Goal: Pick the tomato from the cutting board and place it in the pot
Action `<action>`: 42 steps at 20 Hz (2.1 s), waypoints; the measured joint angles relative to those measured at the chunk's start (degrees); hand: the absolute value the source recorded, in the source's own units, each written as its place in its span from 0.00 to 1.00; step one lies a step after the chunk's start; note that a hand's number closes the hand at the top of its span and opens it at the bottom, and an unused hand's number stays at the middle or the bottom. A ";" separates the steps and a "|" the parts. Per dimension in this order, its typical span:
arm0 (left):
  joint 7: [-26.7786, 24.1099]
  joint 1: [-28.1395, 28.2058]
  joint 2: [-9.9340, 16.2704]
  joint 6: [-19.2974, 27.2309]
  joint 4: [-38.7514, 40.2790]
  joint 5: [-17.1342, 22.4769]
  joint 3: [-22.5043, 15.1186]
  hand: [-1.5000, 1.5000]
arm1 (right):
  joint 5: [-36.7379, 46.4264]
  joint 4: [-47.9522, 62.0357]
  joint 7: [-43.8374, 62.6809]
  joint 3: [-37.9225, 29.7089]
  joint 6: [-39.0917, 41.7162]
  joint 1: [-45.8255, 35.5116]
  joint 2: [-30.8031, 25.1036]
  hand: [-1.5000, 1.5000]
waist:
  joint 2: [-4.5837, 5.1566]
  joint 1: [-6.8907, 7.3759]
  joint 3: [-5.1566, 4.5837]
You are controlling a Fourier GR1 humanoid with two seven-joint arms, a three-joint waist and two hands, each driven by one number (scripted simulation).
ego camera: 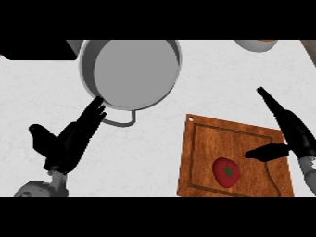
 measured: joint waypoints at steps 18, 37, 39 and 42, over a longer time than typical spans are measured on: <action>1.74 3.61 0.08 -4.09 -2.06 2.10 0.82 0.50 | -3.75 -40.51 50.58 -0.13 21.92 -4.42 -11.41 0.00 | -0.57 -0.44 0.04; 3.84 3.79 -2.18 -4.67 -4.04 -0.09 1.19 0.50 | 5.31 -38.43 59.56 9.06 21.58 -5.22 3.76 0.00 | -0.35 0.00 0.13; 4.06 3.19 -2.23 -4.94 -3.26 -0.01 1.67 0.50 | 6.89 -38.06 59.18 9.20 22.05 -4.17 2.87 0.00 | -0.35 -0.16 0.13; 4.42 3.05 -2.24 -5.45 -3.34 0.32 2.19 0.50 | 10.26 -36.66 58.76 10.04 22.43 -2.73 2.54 0.00 | -0.35 -0.20 0.12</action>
